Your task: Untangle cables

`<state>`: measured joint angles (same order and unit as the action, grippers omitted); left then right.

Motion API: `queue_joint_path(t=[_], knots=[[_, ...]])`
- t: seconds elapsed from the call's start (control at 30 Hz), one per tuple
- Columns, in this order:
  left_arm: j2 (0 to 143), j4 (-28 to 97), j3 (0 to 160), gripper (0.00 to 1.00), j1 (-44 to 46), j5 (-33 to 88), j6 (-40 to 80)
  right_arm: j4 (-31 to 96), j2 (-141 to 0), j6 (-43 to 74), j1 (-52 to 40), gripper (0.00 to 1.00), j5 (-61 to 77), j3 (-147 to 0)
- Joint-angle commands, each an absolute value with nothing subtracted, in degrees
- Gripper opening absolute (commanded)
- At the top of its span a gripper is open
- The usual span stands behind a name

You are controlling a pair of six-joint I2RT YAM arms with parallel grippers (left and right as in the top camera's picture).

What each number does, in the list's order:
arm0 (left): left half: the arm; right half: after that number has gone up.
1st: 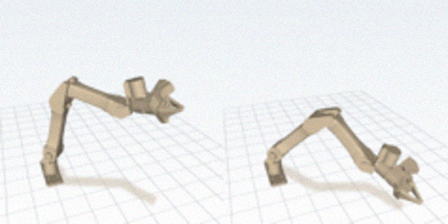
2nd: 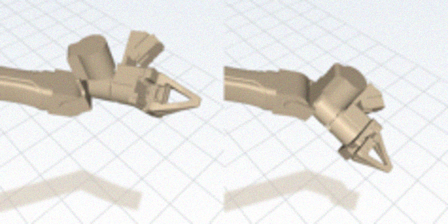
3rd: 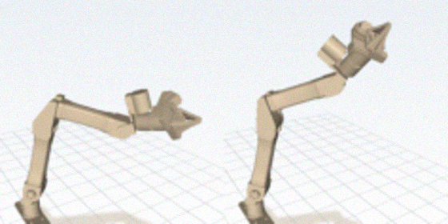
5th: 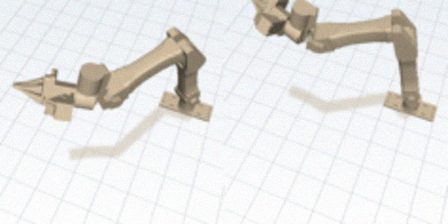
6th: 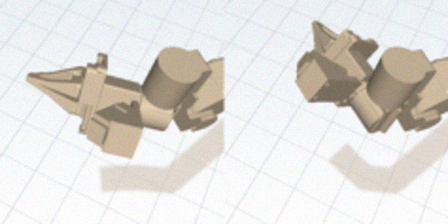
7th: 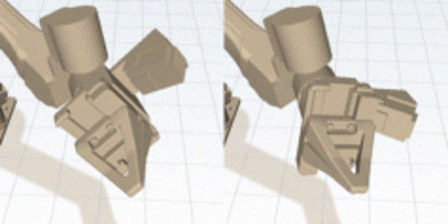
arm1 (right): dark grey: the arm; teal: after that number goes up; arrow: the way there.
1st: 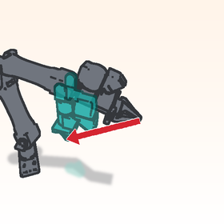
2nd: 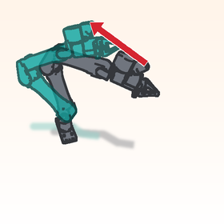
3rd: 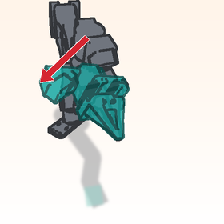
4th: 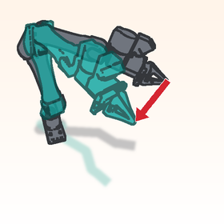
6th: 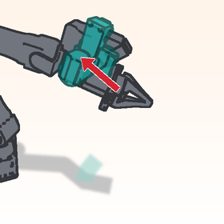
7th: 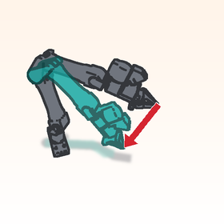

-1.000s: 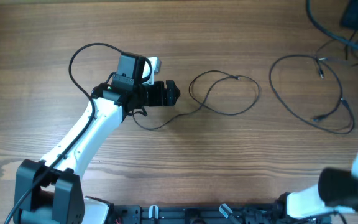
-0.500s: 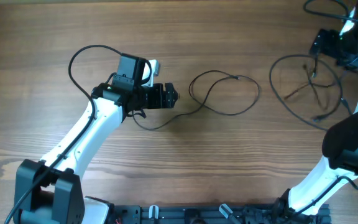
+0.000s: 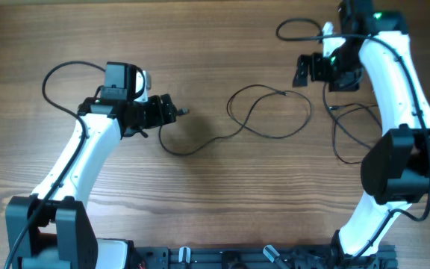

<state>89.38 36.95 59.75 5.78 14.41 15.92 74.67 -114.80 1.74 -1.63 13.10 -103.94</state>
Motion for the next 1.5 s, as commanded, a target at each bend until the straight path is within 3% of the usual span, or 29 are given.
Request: queue_joint_path(t=[0.0, 0.13, 0.3, 0.33, 0.43, 0.47, 0.5, 0.53, 0.63, 0.77, 0.83, 0.9, 1.0, 1.07, 1.1, 1.3, 1.47], knots=[[88.99, 38.37, 59.96, 0.92, 2.70, 11.16, 19.59, 71.50, -114.89, -0.71, -6.00, 0.93, 21.87, -94.74], [88.97, 39.72, 59.96, 0.93, -2.94, 9.10, 28.77, 58.70, -114.89, -1.34, -15.49, 0.93, 19.68, -84.58], [88.99, 42.11, 59.96, 0.95, -6.02, 9.13, 29.19, 42.35, -114.89, 0.54, -25.04, 0.81, 14.35, -76.49], [88.99, 42.33, 59.96, 0.95, -6.02, 9.13, 29.19, 42.06, -114.91, 0.45, -26.06, 0.74, 14.41, -75.99], [88.97, 42.33, 59.96, 0.95, -6.02, 9.13, 29.19, 43.07, -114.89, 1.15, -29.08, 0.26, 14.44, -75.70], [88.99, 42.35, 59.96, 0.95, -6.02, 9.13, 29.19, 43.00, -114.89, 2.31, -29.76, 0.20, 14.44, -75.72], [88.97, 42.37, 59.96, 0.95, -6.02, 9.13, 29.21, 42.70, -114.87, 3.66, -30.63, 0.07, 14.50, -75.75], [88.99, 42.48, 59.96, 0.96, -6.02, 9.13, 29.19, 43.03, -114.61, 3.60, -31.35, 0.04, 16.01, -76.14], [88.99, 42.52, 59.96, 0.98, -6.02, 9.13, 29.19, 45.43, -111.53, 4.14, -32.08, 0.04, 32.42, -78.11], [88.99, 42.50, 59.96, 0.98, -6.02, 9.13, 29.21, 41.12, -110.93, 7.20, -32.97, 0.04, 42.68, -78.11], [88.99, 42.52, 59.96, 0.98, -6.02, 9.13, 29.19, 39.40, -110.98, 4.25, -34.65, 0.04, 41.82, -78.11], [88.99, 42.50, 59.96, 0.98, -6.02, 9.08, 29.19, 37.91, -111.15, 4.03, -38.37, 0.11, 32.49, -77.78], [88.99, 42.50, 59.96, 0.96, -6.02, 6.11, 29.23, 31.99, -111.15, 4.08, -42.70, 0.30, 25.58, -76.38], [88.99, 42.78, 59.96, 0.97, -6.02, 1.26, 29.71, 28.99, -111.15, 4.71, -45.43, 0.48, 19.88, -76.34], [88.99, 43.07, 59.96, 0.97, -6.02, 0.05, 30.79, 28.12, -111.15, 4.64, -46.17, 0.50, 19.07, -76.34], [88.97, 43.05, 59.96, 0.96, -6.66, -0.34, 30.81, 27.11, -111.18, 6.90, -47.03, 0.54, 12.78, -76.31], [88.95, 44.51, 59.96, 1.00, -16.12, 1.78, 35.66, 27.35, -112.22, 7.40, -47.22, 0.55, 14.46, -75.18]])
